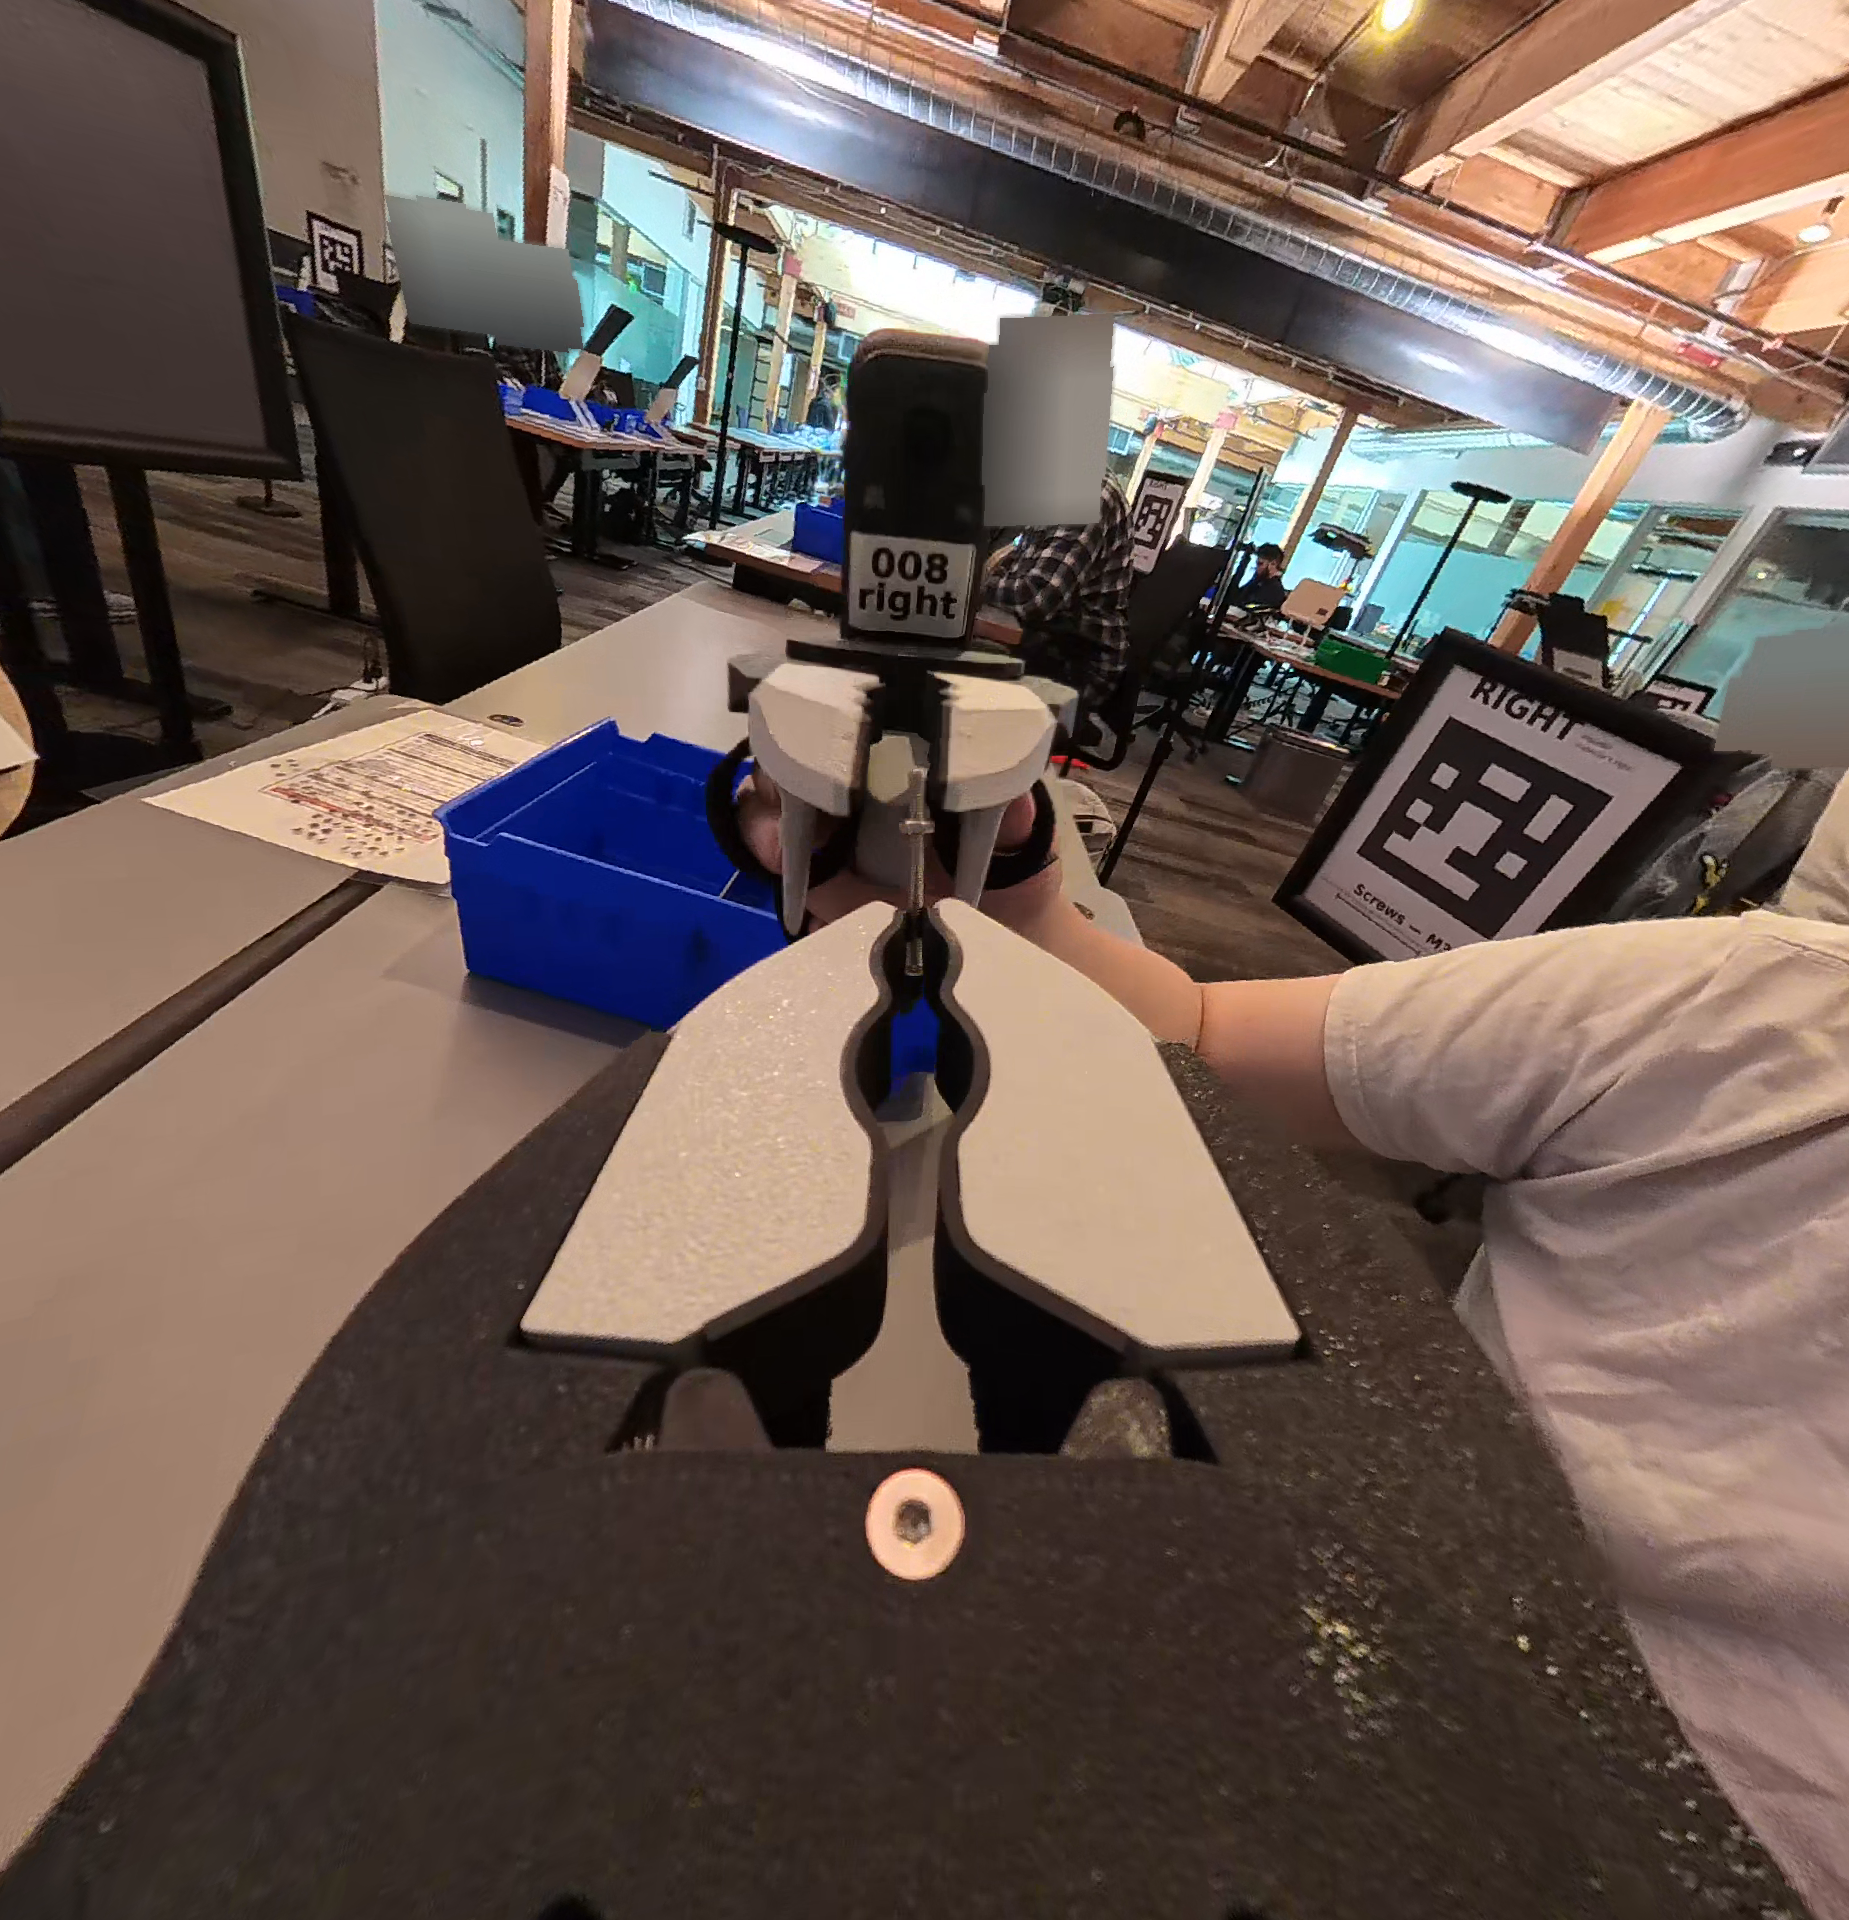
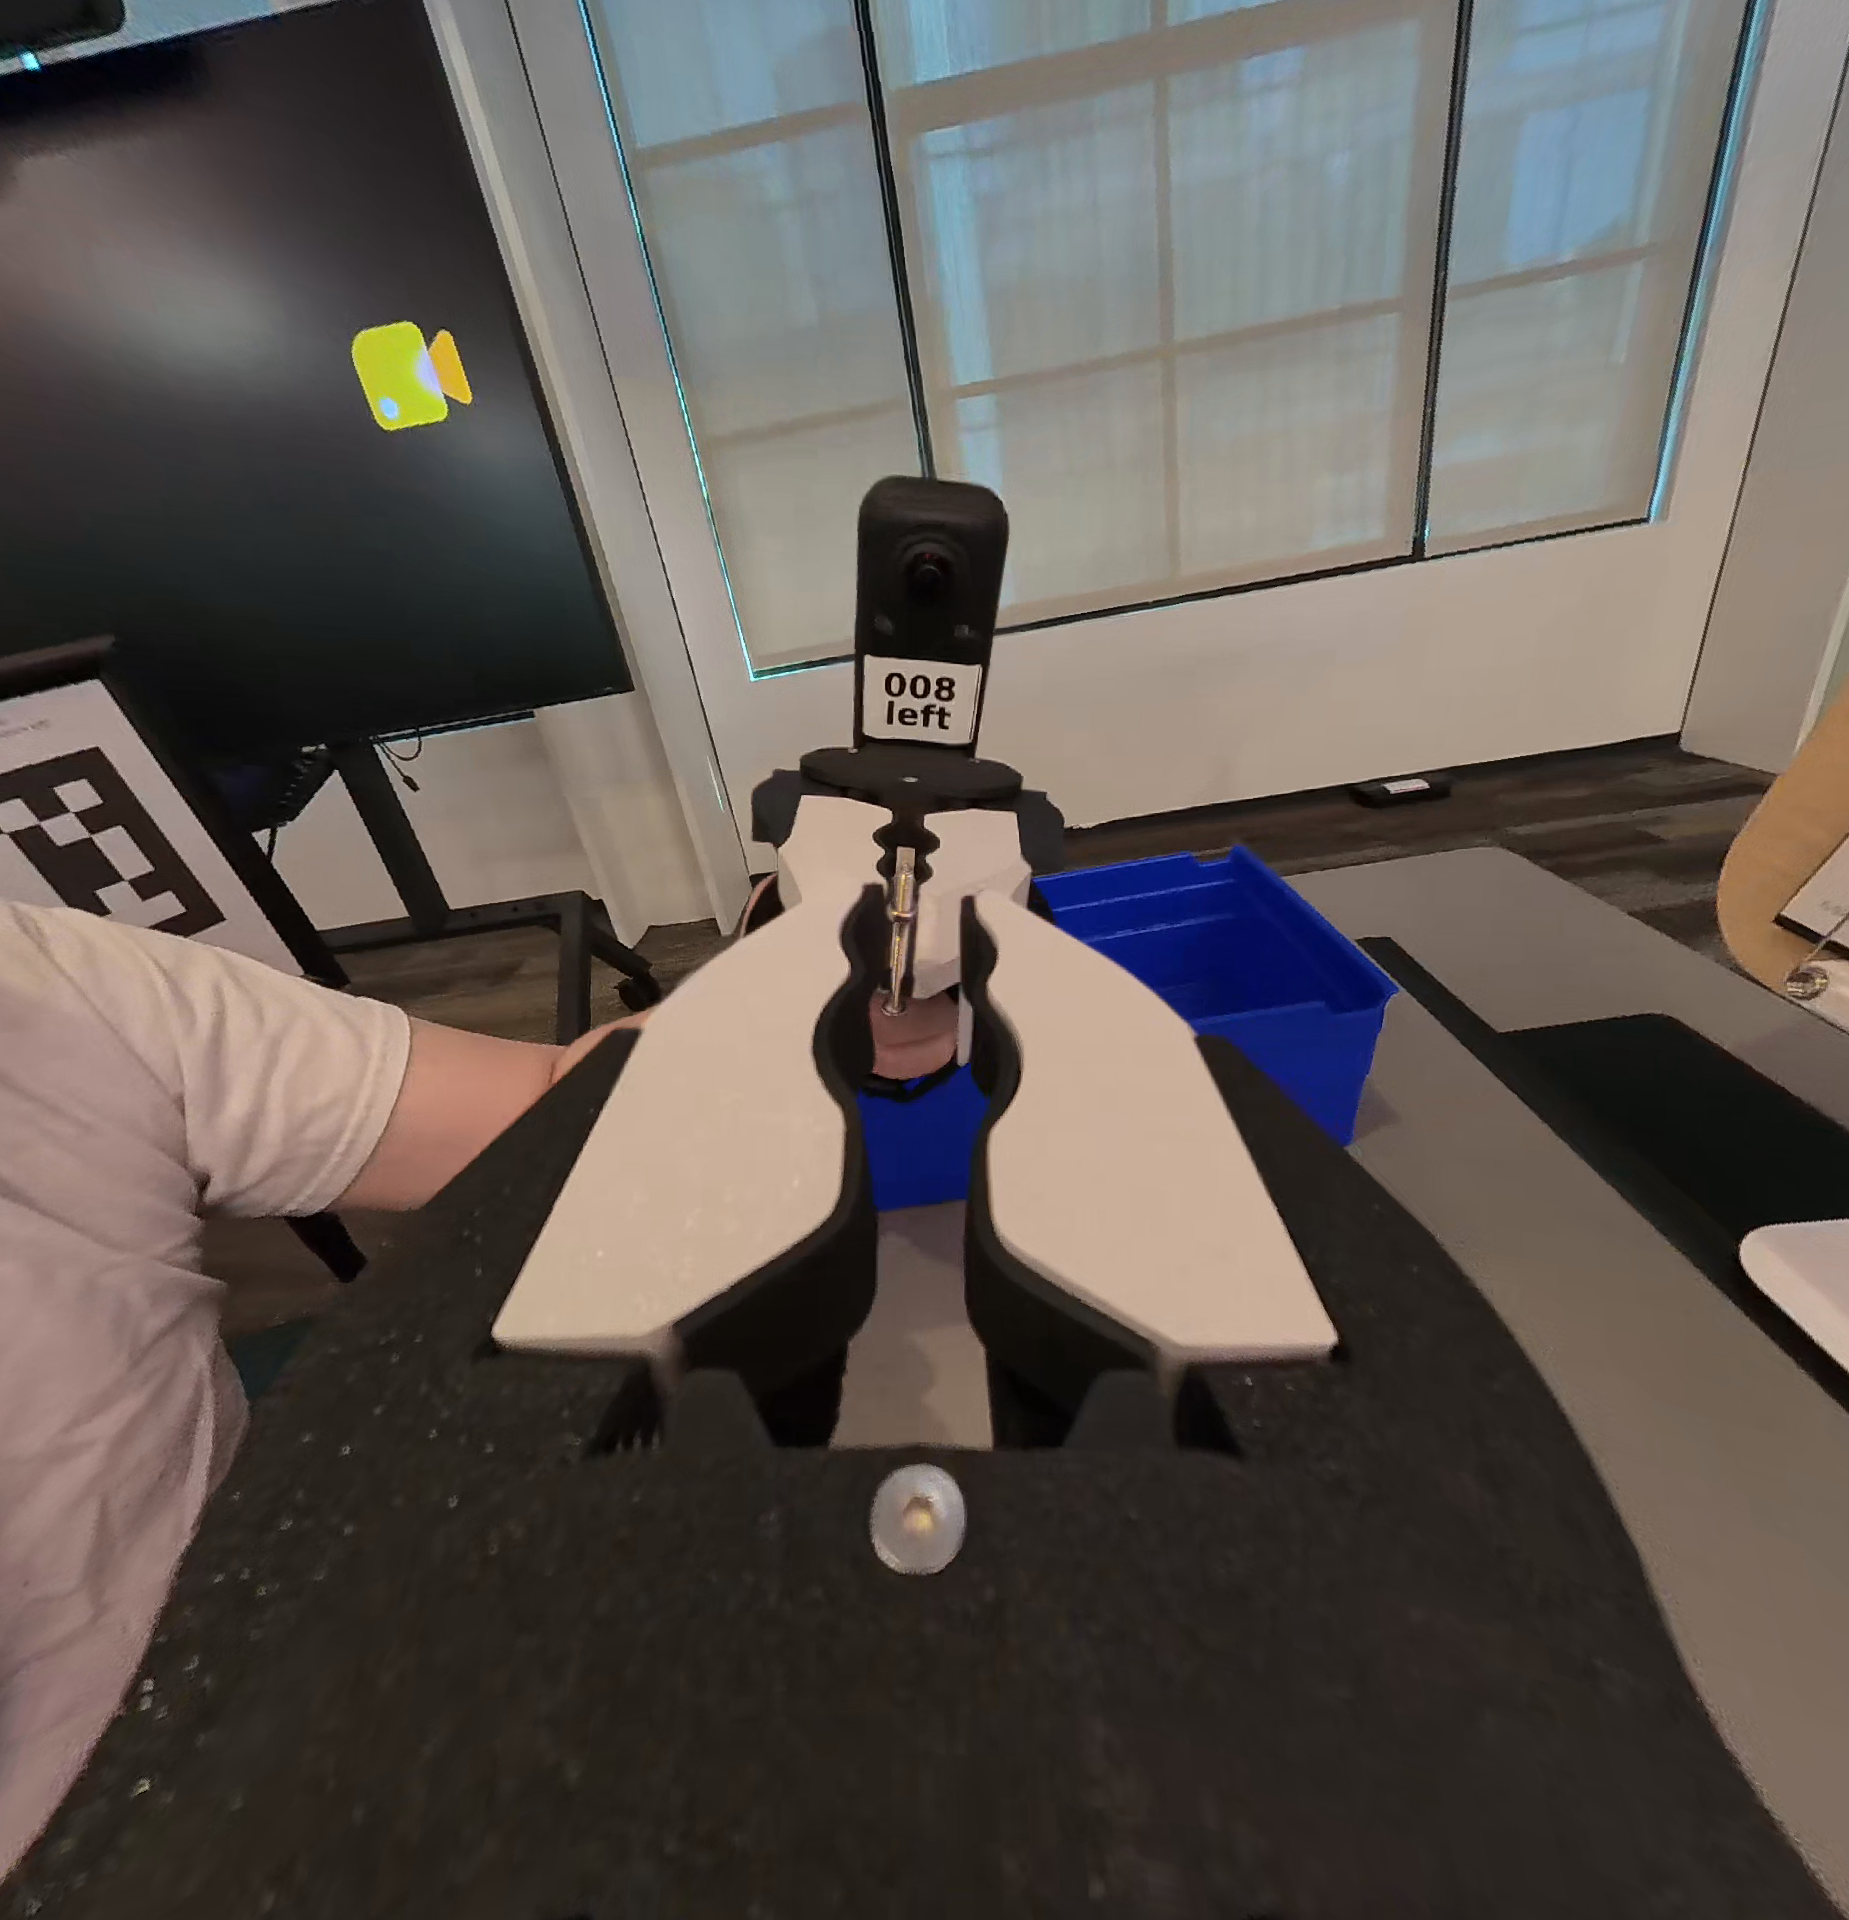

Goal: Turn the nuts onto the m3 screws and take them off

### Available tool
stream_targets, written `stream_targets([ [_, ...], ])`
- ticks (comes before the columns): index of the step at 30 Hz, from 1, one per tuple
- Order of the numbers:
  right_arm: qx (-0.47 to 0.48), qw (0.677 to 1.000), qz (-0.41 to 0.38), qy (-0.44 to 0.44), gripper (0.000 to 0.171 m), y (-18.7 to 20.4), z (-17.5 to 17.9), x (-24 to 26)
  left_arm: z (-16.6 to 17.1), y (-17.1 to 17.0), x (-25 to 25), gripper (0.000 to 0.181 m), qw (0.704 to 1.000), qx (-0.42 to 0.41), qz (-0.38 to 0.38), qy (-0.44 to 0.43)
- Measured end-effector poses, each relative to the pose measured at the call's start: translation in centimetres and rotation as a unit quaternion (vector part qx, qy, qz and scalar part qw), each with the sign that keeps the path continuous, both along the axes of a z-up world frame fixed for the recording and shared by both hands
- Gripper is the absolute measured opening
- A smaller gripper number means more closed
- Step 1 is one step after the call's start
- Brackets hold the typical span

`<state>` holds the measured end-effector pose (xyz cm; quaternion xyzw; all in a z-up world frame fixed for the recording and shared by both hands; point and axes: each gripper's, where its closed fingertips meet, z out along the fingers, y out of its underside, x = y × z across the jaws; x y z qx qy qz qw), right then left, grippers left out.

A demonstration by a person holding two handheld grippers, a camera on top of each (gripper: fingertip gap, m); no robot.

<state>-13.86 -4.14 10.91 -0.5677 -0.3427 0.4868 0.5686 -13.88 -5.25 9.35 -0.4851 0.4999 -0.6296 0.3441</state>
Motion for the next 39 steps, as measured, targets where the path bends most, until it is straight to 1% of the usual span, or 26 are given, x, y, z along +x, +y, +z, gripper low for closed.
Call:
stream_targets([
  [5,-0.013,1.0,0.019,0.005,0.011,-0.2,-0.3,-0.4,-0.2,-0.2,0.1,0.002,1.0,0.007,-0.003,0.007],
  [7,-0.011,1.0,0.025,0.003,0.004,-0.3,-0.4,-0.6,-0.4,-0.2,0.2,0.002,1.0,0.007,-0.003,0.011],
  [12,-0.012,0.999,0.031,-0.011,0.004,-0.5,-0.8,-0.8,-0.9,-0.7,0.4,0.003,1.0,0.011,-0.008,0.025],
  [14,-0.011,0.999,0.031,-0.01,0.003,-0.5,-0.8,-0.9,-0.9,-0.6,0.6,0.012,1.0,0.008,-0.005,0.025],
  [17,-0.012,0.999,0.029,-0.009,0.003,-0.4,-0.9,-0.9,-1.1,-0.6,0.9,0.015,1.0,0.004,-0.003,0.024],
  [18,-0.012,0.999,0.028,-0.009,0.003,-0.4,-0.9,-0.9,-1.1,-0.7,0.9,0.014,1.0,0.004,-0.005,0.023],
  [20,-0.016,0.999,0.034,-0.012,0.003,-0.5,-1.0,-0.9,-1.0,-0.7,0.9,0.004,1.0,0.003,-0.005,0.02],
  [21,-0.015,0.999,0.033,-0.012,0.003,-0.4,-1.0,-0.9,-1.1,-0.7,0.9,0.003,1.0,0.001,-0.009,0.02],
  [24,-0.012,0.999,0.031,-0.016,0.003,-0.4,-1.1,-0.9,-1.2,-0.7,0.9,0.004,1.0,-0.009,-0.012,0.024],
  [26,-0.011,0.999,0.03,-0.015,0.003,-0.4,-1.1,-0.9,-1.3,-0.4,1.0,0.008,1.0,-0.013,-0.005,0.025],
  [30,-0.013,0.999,0.031,-0.013,0.003,-0.4,-1.1,-0.9,-1.7,-0.7,1.2,0.006,0.999,-0.013,-0.016,0.036],
  [32,-0.011,0.999,0.027,-0.018,0.003,-0.3,-1.2,-0.9,-1.8,-0.7,1.3,0.003,0.999,-0.006,-0.012,0.038],
  [37,-0.013,0.999,0.02,-0.025,0.004,-0.1,-1.5,-0.9,-2.1,-0.6,1.4,0.003,0.999,0.0,-0.006,0.043],
  [38,-0.008,0.999,0.011,-0.028,0.005,0.1,-1.5,-0.8,-2.1,-0.4,1.4,0.003,0.999,0.004,0.0,0.042],
  [39,-0.005,0.999,-0.006,-0.034,0.011,0.5,-1.5,-0.7,-2.1,-0.2,1.4,0.002,0.999,0.007,0.004,0.042],
])
